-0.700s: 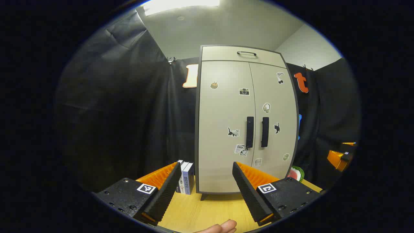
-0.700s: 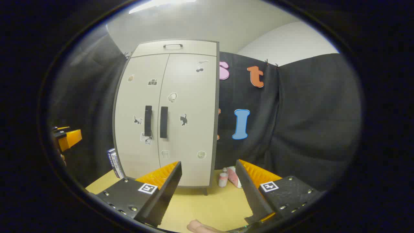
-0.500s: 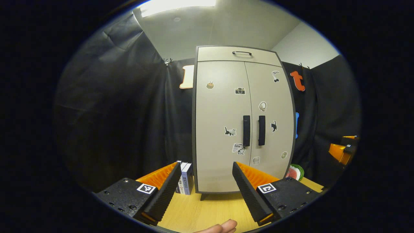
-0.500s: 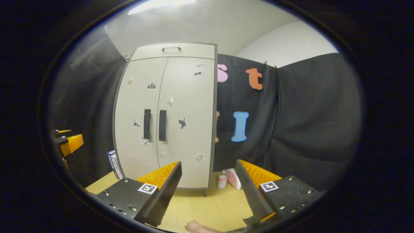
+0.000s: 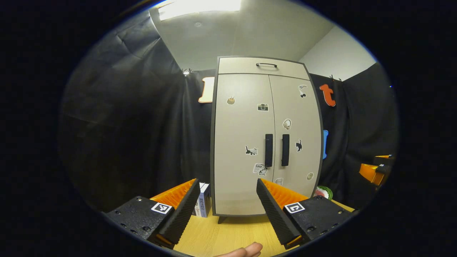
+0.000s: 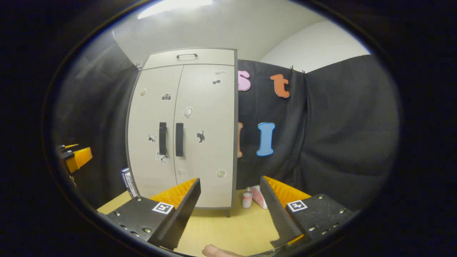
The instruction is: Open the right door of the double-door shoe cabinet with the right hand, and open the left door with the left hand.
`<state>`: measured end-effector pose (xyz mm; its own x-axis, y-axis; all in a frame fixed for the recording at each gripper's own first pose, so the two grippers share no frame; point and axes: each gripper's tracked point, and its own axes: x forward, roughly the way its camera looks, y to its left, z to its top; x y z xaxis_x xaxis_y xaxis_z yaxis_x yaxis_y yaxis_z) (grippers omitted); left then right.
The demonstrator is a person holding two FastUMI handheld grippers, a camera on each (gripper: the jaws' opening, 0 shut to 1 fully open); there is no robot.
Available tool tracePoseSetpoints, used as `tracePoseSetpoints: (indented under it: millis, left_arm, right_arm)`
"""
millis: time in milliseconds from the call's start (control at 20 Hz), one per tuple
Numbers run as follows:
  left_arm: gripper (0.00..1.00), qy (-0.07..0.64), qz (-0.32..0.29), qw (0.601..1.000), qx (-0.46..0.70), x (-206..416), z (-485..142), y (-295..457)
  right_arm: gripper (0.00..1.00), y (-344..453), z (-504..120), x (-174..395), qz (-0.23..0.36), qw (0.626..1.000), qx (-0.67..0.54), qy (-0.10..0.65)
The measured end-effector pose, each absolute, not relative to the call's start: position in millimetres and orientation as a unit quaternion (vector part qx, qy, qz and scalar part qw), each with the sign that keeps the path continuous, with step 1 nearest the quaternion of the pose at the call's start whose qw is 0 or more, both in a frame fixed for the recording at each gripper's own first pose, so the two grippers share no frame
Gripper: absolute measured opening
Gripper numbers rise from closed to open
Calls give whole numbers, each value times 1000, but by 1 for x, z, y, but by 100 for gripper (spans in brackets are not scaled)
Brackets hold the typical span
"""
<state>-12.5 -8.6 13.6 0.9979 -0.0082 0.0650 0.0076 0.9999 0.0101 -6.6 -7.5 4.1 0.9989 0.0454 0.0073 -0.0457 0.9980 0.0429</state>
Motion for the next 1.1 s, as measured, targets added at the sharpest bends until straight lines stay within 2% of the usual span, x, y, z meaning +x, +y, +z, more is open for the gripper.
tracePoseSetpoints:
  millis: [50,450,500,600,700,750,800,900,1050,1100]
  left_arm:
    - [98,-34,-3,999,5,-13,14,-9]
    - [99,-29,-13,999,3,-9,6,-11]
    - [99,-30,-13,999,6,-8,6,-11]
    - [99,-30,-15,999,5,-7,2,-11]
    - [98,-24,-25,999,2,-3,-5,-14]
    - [99,-22,-27,999,4,-1,-8,-14]
    - [99,-21,-27,999,5,1,-10,-13]
    - [99,-23,-26,999,8,3,-15,-12]
    - [99,-19,-31,999,10,4,-25,-12]
    - [98,-19,-28,999,12,3,-28,-10]
  right_arm:
    - [96,-7,4,-8,26,999,23,-1]
    - [96,-1,2,-2,34,999,16,5]
    - [99,1,1,2,35,999,15,4]
    - [99,11,2,12,45,999,18,1]
    - [96,18,4,25,50,999,17,-1]
    - [100,24,6,32,53,998,16,-4]
    - [96,27,7,42,52,998,15,-6]
    - [100,42,13,64,59,998,15,-12]
    - [96,62,15,103,63,998,26,-7]
    - [99,71,18,117,69,997,21,-4]
